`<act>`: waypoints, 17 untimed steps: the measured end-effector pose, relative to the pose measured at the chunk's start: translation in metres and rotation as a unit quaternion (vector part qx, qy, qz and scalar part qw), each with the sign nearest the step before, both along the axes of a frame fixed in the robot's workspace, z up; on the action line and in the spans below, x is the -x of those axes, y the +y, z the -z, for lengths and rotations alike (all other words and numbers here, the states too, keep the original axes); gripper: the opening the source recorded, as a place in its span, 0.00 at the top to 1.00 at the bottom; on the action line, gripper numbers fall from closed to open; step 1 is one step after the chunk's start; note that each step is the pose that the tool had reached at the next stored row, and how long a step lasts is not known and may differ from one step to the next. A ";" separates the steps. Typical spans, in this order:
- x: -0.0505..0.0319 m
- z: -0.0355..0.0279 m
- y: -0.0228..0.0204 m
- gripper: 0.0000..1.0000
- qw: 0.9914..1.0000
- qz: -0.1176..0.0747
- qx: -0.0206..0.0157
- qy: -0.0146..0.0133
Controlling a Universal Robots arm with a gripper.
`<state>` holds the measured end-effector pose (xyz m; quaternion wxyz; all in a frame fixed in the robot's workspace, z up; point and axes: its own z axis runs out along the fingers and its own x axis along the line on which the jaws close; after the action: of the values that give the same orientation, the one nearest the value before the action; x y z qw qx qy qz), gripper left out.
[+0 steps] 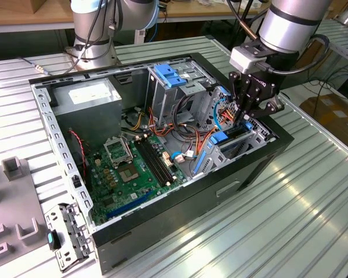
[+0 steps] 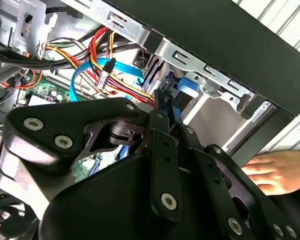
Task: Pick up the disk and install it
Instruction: 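Insert the first disk wire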
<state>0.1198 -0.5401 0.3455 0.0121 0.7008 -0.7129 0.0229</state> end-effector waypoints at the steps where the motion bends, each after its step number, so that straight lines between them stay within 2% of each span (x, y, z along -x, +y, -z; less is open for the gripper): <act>1: 0.0001 0.0000 0.0000 0.83 1.000 0.000 0.000 0.000; 17: 0.0012 0.0002 -0.0045 0.83 1.000 0.002 0.000 0.000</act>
<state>0.1185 -0.5446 0.3453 0.0121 0.6997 -0.7140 0.0229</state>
